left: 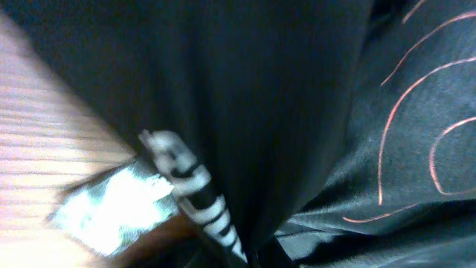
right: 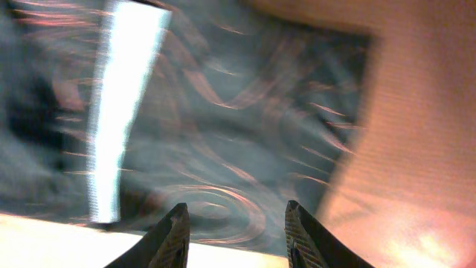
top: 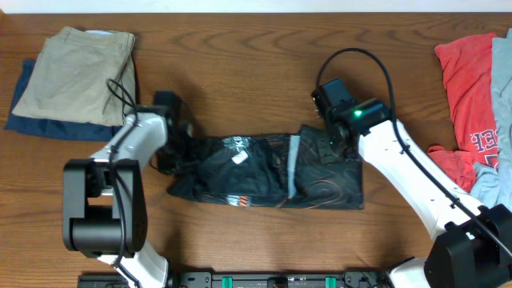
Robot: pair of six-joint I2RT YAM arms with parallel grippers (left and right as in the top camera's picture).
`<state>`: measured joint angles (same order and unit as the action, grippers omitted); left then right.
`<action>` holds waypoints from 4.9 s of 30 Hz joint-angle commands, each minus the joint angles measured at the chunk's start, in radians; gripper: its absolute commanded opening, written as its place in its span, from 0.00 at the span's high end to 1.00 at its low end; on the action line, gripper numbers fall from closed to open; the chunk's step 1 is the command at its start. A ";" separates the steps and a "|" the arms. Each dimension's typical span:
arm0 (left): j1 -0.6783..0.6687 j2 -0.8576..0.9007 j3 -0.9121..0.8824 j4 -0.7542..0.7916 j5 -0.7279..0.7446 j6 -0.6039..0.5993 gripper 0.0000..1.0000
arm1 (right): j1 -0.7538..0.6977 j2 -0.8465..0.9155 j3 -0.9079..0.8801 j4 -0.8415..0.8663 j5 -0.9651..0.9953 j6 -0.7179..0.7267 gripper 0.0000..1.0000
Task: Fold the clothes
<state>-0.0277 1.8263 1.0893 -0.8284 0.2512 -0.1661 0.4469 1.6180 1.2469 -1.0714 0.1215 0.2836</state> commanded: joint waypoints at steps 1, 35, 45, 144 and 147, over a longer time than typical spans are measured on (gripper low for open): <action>0.066 0.000 0.116 -0.047 -0.108 -0.028 0.94 | -0.047 -0.006 0.000 -0.023 0.104 0.072 0.60; -0.616 -0.056 0.348 -0.106 0.205 -0.095 0.93 | -0.192 -0.006 0.000 -0.045 0.098 0.071 0.59; -0.673 -0.025 0.346 -0.055 0.213 -0.094 0.67 | -0.192 -0.006 0.000 -0.046 0.079 0.068 0.52; -0.130 -0.081 0.306 -0.146 0.113 -0.029 0.37 | 0.285 0.097 -0.223 -0.017 0.145 0.364 0.93; -0.130 -0.081 0.306 -0.146 0.113 -0.029 0.37 | 0.274 0.097 -0.223 -0.072 0.178 0.444 0.70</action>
<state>-0.1589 1.7329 1.4017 -0.9718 0.3740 -0.2058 0.7296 1.7088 1.0241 -1.1355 0.1646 0.5426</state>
